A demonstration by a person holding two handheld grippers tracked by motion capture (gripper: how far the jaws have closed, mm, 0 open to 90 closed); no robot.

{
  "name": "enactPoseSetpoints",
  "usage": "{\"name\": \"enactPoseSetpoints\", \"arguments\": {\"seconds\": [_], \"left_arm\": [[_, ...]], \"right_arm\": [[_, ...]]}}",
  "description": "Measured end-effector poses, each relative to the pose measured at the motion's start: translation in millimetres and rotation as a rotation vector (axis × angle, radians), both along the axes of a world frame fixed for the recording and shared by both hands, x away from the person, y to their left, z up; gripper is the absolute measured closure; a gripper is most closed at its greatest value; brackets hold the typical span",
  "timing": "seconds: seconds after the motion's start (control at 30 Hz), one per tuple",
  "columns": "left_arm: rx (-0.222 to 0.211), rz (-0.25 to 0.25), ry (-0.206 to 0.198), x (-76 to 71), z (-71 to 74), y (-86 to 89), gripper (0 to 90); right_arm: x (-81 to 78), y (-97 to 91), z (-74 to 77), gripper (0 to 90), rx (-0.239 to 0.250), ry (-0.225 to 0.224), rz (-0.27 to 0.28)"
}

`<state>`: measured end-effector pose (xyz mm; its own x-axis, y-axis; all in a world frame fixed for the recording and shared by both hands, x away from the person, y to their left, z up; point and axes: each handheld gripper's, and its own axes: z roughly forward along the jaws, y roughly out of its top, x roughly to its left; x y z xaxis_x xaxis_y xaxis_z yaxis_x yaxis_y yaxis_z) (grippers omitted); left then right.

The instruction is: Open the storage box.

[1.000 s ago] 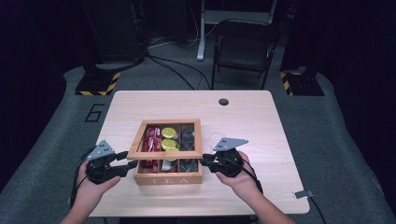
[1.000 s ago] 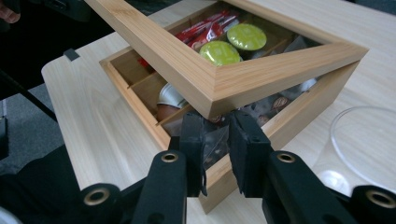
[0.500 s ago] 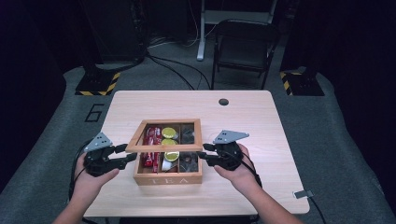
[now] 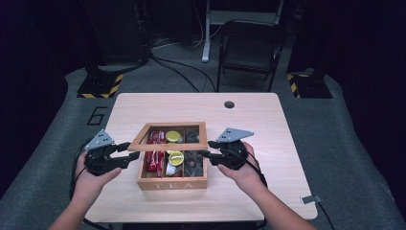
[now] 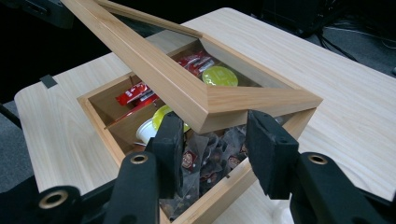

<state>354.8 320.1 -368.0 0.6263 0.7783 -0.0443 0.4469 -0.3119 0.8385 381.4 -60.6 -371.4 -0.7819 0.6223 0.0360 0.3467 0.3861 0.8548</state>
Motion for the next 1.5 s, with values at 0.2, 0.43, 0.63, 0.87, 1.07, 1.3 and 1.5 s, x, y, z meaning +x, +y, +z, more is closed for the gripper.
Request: {"name": "enactPoseSetpoints", "arguments": {"seconds": [0.2, 0.43, 0.63, 0.87, 1.07, 1.3, 1.5], "left_arm": [[-0.007, 0.004, -0.005, 4.4, 6.6, -0.3, 47.2], [-0.018, 0.008, -0.020, 13.0, 16.1, -0.1, 47.2], [-0.015, 0.010, -0.031, 19.5, 23.5, -0.5, 47.2], [-0.038, 0.008, -0.050, 29.2, 29.9, 2.0, 48.4], [-0.043, 0.019, -0.062, 35.0, 29.9, 2.4, 50.1], [-0.046, 0.023, -0.070, 44.8, 24.2, 2.2, 50.8], [-0.050, 0.038, -0.087, 55.1, 19.2, 0.5, 51.2]], "right_arm": [[5.8, 0.5, 4.6, 57.6, 0.006, -0.004, -0.005], [13.1, 3.0, 13.8, 57.5, 0.022, -0.024, -0.023], [18.9, 5.5, 21.1, 57.1, 0.020, -0.037, -0.039], [28.3, 7.0, 29.5, 57.3, 0.018, -0.057, -0.036], [33.3, 7.7, 33.4, 57.3, 0.021, -0.068, -0.042], [37.0, 8.0, 34.4, 57.5, 0.025, -0.071, -0.045], [40.4, 8.3, 36.2, 57.5, 0.035, -0.058, -0.055]]}}
